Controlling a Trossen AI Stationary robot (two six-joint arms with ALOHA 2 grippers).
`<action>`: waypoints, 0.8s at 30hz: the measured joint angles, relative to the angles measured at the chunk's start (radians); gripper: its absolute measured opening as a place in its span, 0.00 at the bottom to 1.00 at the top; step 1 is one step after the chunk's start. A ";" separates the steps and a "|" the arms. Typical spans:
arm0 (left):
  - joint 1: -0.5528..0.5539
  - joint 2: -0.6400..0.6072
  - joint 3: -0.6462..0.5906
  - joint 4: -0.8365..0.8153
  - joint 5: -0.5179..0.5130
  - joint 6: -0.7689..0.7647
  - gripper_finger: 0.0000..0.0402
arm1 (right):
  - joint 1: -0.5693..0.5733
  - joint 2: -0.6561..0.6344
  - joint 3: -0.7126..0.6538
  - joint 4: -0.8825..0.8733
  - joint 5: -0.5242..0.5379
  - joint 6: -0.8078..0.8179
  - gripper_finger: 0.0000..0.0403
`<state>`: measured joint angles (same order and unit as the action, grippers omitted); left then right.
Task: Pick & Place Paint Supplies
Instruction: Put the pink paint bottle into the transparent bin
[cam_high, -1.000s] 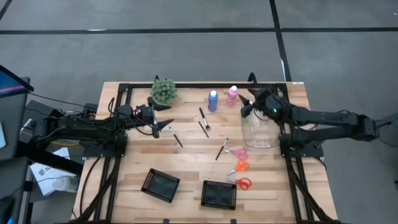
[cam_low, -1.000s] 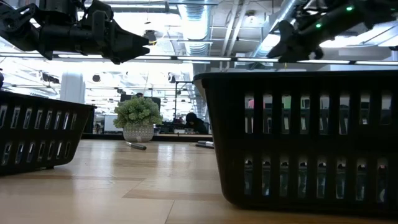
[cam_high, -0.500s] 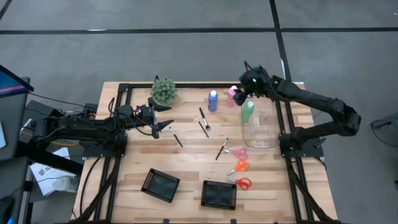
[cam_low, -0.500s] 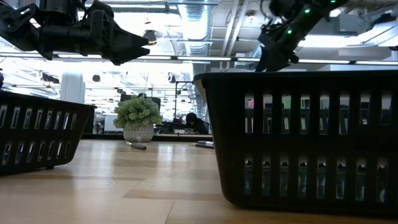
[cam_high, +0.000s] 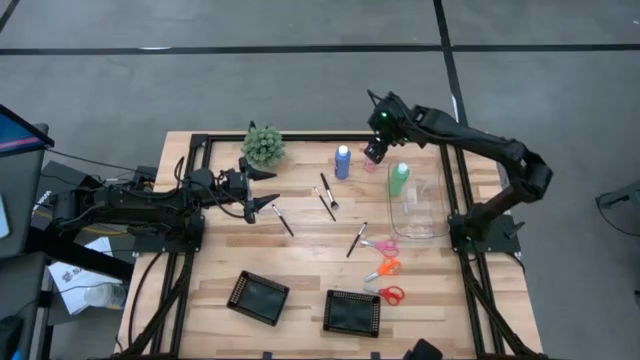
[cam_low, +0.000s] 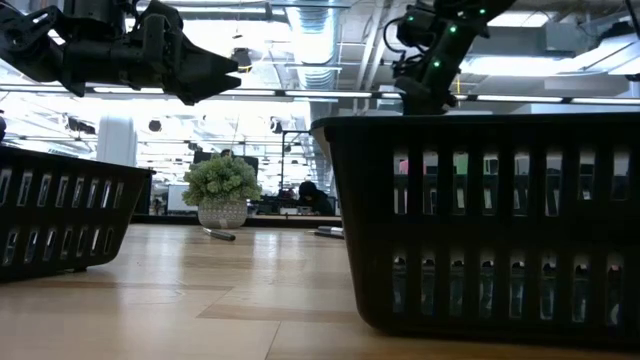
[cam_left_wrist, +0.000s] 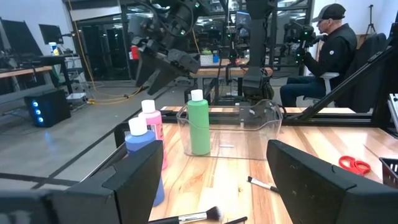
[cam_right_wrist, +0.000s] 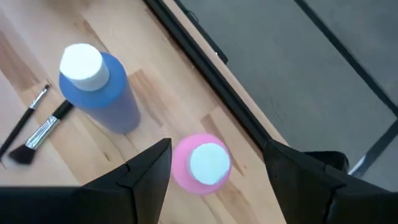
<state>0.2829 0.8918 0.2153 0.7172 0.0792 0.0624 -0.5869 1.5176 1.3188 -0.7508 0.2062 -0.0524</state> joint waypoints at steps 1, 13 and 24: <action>0.000 0.000 0.000 0.000 0.000 0.000 0.70 | -0.002 0.008 0.008 -0.013 0.000 -0.001 0.61; 0.000 0.000 0.000 -0.005 0.001 0.000 0.70 | -0.059 0.074 0.022 -0.059 -0.054 -0.009 0.61; 0.000 0.000 0.000 -0.006 0.001 0.000 0.70 | -0.059 0.075 0.022 -0.057 -0.155 -0.027 0.61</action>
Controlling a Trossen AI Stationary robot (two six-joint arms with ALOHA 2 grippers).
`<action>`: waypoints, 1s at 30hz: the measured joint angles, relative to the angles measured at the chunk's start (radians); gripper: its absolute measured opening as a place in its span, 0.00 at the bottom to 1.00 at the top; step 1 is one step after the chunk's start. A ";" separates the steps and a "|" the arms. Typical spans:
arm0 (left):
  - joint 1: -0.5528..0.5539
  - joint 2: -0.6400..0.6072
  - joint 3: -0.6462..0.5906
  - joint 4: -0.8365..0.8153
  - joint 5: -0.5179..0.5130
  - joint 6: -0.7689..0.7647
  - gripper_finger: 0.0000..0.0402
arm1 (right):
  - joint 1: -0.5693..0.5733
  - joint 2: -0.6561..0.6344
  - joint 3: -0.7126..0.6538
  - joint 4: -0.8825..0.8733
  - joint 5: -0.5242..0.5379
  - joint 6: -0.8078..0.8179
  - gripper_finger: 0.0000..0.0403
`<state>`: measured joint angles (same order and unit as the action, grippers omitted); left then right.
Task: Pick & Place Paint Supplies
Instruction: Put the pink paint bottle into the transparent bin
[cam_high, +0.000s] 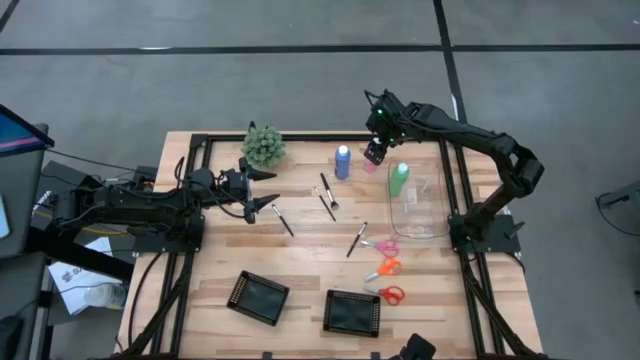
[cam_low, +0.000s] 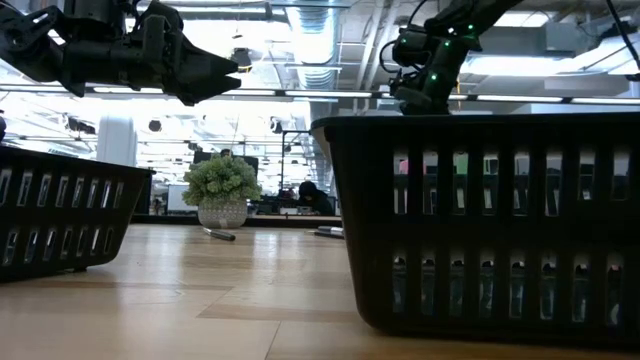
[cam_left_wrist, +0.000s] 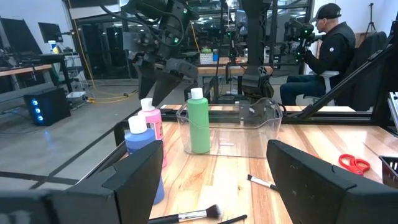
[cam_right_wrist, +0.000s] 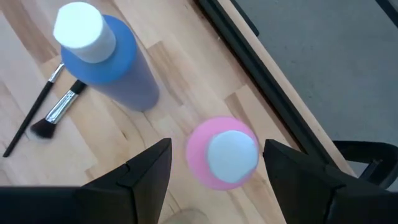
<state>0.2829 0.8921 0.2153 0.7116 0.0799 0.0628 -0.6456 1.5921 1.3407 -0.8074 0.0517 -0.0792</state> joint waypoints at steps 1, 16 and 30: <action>0.000 0.000 0.000 0.000 0.000 0.000 0.70 | 0.000 0.000 0.000 0.000 0.000 0.000 0.61; 0.000 0.000 0.000 -0.001 0.000 0.000 0.70 | -0.001 0.000 -0.001 -0.023 0.000 -0.007 0.41; 0.000 0.000 0.000 -0.001 0.000 0.000 0.70 | 0.000 0.000 -0.001 -0.022 0.001 -0.026 0.27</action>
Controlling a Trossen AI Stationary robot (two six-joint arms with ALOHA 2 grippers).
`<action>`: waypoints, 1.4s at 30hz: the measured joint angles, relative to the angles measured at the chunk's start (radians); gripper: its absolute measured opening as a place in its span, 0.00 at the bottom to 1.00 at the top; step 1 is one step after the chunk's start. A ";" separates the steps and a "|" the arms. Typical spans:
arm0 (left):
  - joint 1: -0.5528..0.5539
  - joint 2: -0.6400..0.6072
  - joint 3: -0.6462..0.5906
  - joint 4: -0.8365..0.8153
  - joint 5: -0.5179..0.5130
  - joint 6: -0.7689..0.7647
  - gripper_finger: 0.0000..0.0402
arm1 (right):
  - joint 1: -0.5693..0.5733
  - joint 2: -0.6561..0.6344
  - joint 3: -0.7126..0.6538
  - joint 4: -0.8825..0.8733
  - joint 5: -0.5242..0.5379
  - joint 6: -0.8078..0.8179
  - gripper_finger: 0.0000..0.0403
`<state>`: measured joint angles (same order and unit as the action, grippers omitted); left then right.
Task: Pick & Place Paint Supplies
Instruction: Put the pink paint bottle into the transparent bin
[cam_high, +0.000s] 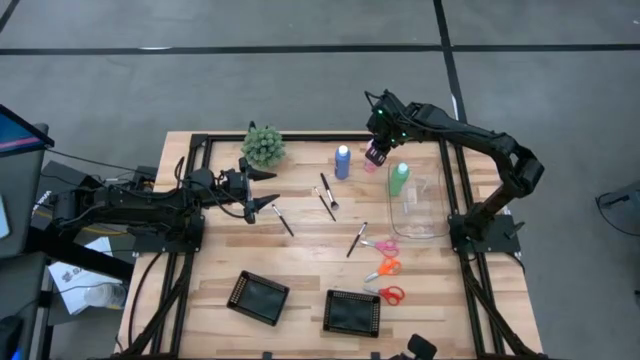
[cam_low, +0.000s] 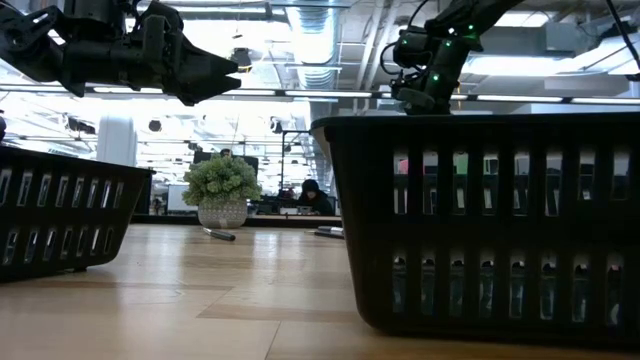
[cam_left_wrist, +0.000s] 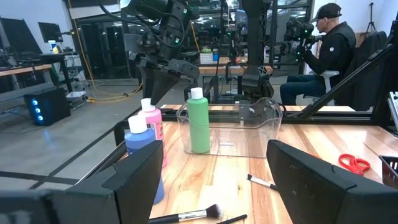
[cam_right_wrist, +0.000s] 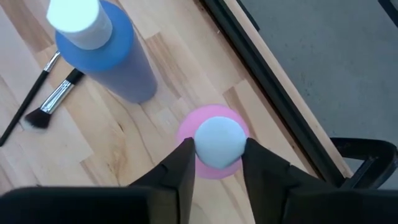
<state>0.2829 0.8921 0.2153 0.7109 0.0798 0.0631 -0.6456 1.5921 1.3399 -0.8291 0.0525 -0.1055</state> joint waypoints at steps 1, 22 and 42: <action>0.000 0.000 0.000 0.000 0.000 0.000 0.70 | 0.000 0.000 0.000 0.000 0.000 0.000 0.26; 0.000 0.000 0.000 0.000 0.000 0.000 0.70 | 0.011 -0.002 -0.002 -0.012 -0.001 -0.046 0.17; 0.000 0.000 0.000 0.000 0.000 0.003 0.70 | -0.003 -0.001 -0.001 0.065 -0.026 -0.089 0.62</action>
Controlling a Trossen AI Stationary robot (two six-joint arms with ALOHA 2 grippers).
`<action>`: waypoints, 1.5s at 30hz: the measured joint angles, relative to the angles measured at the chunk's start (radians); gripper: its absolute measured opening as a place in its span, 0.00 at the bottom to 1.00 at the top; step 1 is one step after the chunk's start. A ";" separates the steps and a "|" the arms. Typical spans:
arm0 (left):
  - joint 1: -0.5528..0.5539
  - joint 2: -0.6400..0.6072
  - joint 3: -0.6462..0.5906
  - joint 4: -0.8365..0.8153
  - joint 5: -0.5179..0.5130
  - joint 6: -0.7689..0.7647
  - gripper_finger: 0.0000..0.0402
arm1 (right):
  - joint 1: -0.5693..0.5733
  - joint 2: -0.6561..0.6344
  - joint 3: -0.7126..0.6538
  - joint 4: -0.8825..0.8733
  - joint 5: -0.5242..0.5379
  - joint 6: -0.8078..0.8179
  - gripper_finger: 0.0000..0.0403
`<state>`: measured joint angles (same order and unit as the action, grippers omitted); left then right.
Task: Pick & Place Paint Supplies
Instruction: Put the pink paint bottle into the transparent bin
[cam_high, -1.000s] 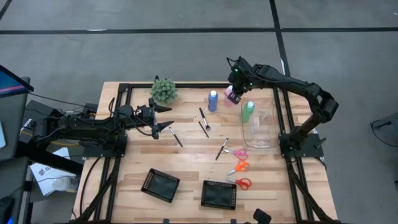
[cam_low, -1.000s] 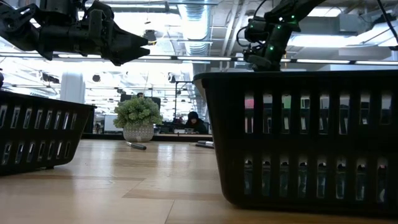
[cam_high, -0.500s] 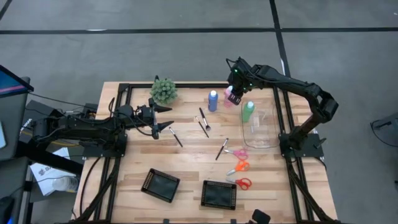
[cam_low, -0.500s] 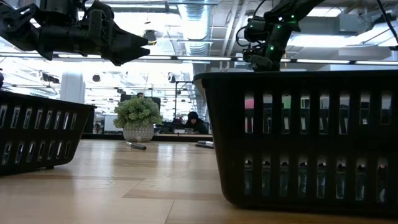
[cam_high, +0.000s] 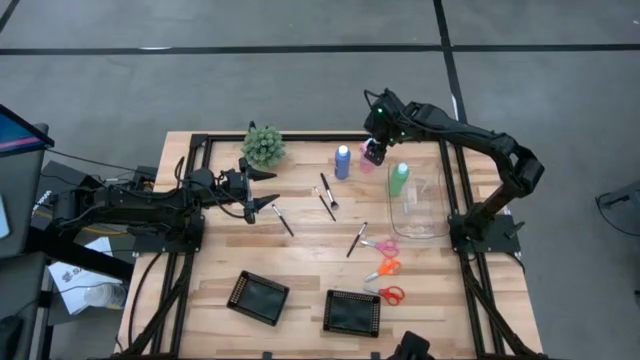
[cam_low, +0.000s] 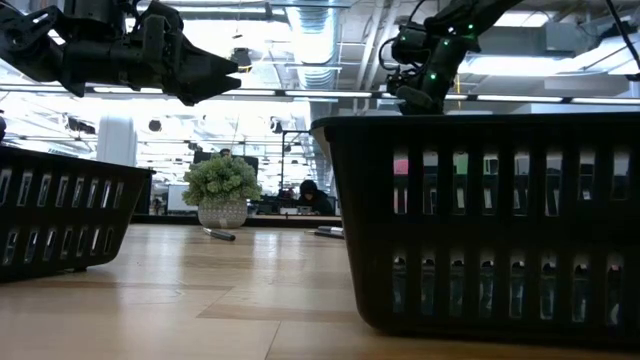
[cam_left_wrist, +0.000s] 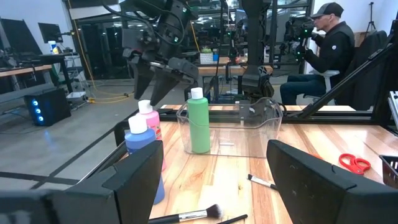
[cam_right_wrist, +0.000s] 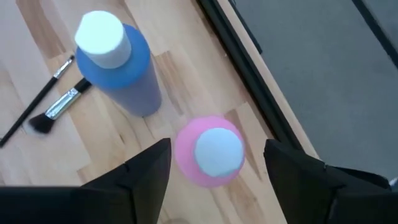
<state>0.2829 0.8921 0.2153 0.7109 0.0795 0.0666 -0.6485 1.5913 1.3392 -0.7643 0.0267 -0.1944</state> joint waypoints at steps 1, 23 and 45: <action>0.000 0.000 0.000 0.000 0.000 0.000 0.70 | -0.003 0.000 0.000 0.000 -0.003 0.000 0.62; 0.000 0.000 0.000 0.000 0.000 0.000 0.70 | -0.015 0.072 0.003 0.015 -0.023 -0.017 0.44; 0.000 0.000 0.000 0.000 0.000 0.000 0.70 | -0.002 0.068 0.006 -0.005 -0.026 -0.007 0.26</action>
<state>0.2829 0.8921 0.2153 0.7109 0.0799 0.0666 -0.6505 1.6592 1.3453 -0.7692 0.0002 -0.2016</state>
